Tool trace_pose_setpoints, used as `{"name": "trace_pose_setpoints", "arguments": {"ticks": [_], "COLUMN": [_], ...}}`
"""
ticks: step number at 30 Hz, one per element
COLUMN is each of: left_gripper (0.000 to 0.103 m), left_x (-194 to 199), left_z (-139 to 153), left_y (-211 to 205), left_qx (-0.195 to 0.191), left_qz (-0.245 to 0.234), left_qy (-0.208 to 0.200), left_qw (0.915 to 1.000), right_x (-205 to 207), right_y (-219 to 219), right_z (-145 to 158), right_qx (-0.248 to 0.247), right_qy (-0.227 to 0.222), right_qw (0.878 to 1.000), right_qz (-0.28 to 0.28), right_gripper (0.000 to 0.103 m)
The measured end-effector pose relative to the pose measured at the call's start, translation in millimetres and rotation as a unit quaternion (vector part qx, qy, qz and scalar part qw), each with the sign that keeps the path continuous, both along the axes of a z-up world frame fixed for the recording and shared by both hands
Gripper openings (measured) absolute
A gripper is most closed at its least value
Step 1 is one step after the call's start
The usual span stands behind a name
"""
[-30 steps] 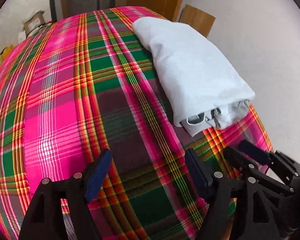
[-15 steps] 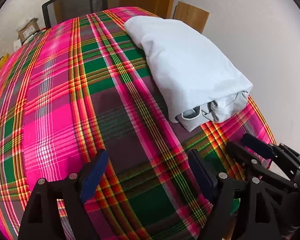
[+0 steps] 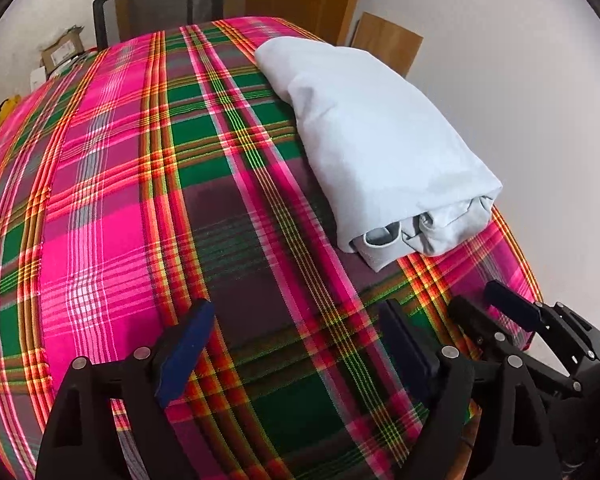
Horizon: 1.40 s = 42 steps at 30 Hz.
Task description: Fold clothes
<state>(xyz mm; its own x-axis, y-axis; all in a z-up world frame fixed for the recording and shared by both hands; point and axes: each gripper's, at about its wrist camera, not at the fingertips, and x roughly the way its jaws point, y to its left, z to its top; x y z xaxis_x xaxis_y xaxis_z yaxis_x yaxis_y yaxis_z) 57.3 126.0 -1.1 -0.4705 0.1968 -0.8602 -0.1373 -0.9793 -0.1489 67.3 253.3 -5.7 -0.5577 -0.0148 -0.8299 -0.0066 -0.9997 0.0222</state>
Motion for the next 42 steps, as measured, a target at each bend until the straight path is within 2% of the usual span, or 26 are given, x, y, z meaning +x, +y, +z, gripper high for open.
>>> {"name": "trace_pose_setpoints", "arguments": {"ticks": [5,17,19,22,42], "left_gripper": [0.086,0.087,0.087,0.087,0.092], "left_x": [1.3,3.5,3.2,3.0,2.9], "left_z": [-0.8,0.4,-0.1,-0.6,-2.6], "left_y": [4.4,5.0,4.6,4.3,5.2], "left_qx": [-0.015,-0.018,-0.02,-0.022,-0.036], "left_qz": [-0.002,-0.002,-0.002,-0.002,-0.005], "left_qy": [0.003,0.004,0.004,0.004,0.001], "left_qw": [0.9999,0.9998,0.9998,0.9997,0.9993], "right_x": [2.1,-1.3,-0.4,1.9,0.3], "right_y": [-0.3,2.8,3.7,5.7,7.0], "right_z": [-0.1,0.7,0.4,0.1,-0.9], "right_qx": [0.001,-0.016,-0.009,0.004,0.006], "right_qy": [0.005,0.009,0.008,0.008,0.014], "right_qw": [1.0,1.0,1.0,1.0,1.0], "right_qz": [0.003,0.009,0.002,-0.014,-0.017], "right_gripper": [0.04,0.04,0.04,0.046,0.047]}}
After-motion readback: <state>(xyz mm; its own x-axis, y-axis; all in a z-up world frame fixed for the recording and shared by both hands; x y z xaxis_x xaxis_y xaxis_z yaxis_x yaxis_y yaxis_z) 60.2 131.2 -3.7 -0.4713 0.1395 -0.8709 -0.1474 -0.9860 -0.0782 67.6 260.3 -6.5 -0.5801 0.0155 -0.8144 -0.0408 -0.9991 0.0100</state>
